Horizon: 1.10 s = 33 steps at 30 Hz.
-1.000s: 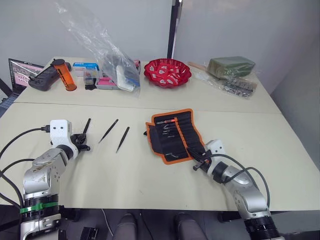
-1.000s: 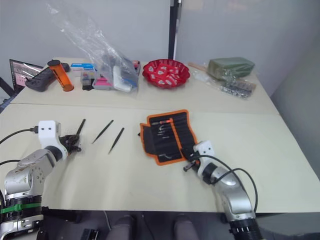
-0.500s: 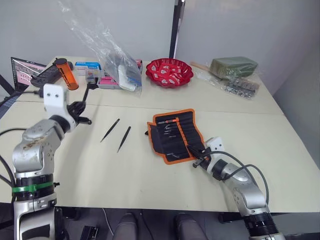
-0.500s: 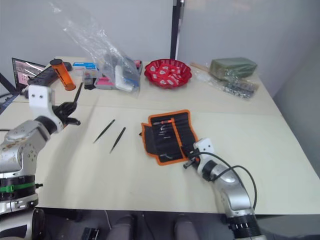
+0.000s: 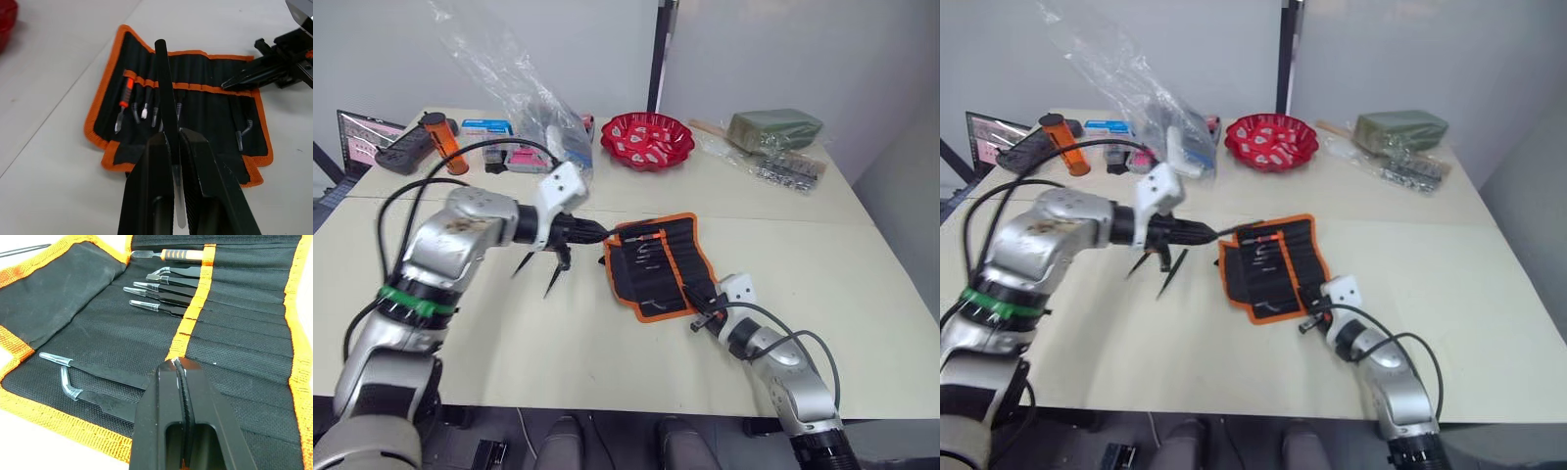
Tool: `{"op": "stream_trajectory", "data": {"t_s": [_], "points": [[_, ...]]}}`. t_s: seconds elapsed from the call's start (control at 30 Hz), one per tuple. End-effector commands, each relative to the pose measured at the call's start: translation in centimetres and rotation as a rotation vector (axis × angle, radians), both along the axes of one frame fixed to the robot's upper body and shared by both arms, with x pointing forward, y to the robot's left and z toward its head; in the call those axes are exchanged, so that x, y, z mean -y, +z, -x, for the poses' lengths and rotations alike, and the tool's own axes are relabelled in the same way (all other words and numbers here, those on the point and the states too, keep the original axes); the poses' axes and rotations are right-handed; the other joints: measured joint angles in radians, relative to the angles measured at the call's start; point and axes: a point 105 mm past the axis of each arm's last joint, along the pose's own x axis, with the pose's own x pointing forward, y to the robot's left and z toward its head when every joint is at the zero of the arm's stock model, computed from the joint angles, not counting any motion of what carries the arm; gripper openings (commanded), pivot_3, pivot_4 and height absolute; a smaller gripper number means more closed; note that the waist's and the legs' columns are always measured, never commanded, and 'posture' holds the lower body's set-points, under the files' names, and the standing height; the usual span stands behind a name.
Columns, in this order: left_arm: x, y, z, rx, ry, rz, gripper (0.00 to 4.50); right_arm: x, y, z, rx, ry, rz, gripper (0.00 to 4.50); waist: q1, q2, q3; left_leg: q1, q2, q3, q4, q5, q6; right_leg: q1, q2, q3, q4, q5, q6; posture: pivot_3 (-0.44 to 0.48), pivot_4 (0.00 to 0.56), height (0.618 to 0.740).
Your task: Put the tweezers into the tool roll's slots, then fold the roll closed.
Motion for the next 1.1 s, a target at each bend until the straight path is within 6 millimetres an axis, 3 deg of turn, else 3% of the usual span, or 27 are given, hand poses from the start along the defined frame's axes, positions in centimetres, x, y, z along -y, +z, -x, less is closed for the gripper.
{"op": "stream_trajectory", "data": {"t_s": [0.03, 0.4, 1.1], "points": [[1.3, 0.3, -0.5, 0.045, -0.126, -0.073, 0.02, 0.4, -1.9, 0.5, -0.073, -0.027, 0.026, 0.00, 0.000, 0.000, 0.000, 0.000, 0.000, 0.000, 0.000, 0.000, 0.000, 0.000, 0.000, 0.000, 0.000, 0.000, 0.000, 0.000, 0.150, 0.740], [4.1, -3.4, -2.4, 0.004, -0.214, -0.213, 0.02, 0.9, -1.5, 0.4, -0.057, -0.057, 0.017, 0.00, 0.000, 0.001, 0.001, -0.002, 0.000, -0.001, 0.001, 0.000, 0.000, -0.001, 0.000, 0.000, 0.000, 0.000, 0.001, 0.000, 0.150, 0.740], [3.9, -5.5, -2.1, 0.010, -0.239, -0.269, 0.02, 0.8, -1.5, 0.6, -0.058, -0.053, 0.023, 0.00, -0.001, 0.003, 0.002, -0.002, -0.001, -0.001, 0.002, 0.000, 0.000, 0.000, 0.000, 0.000, 0.002, 0.000, 0.001, 0.000, 0.150, 0.740]]}}
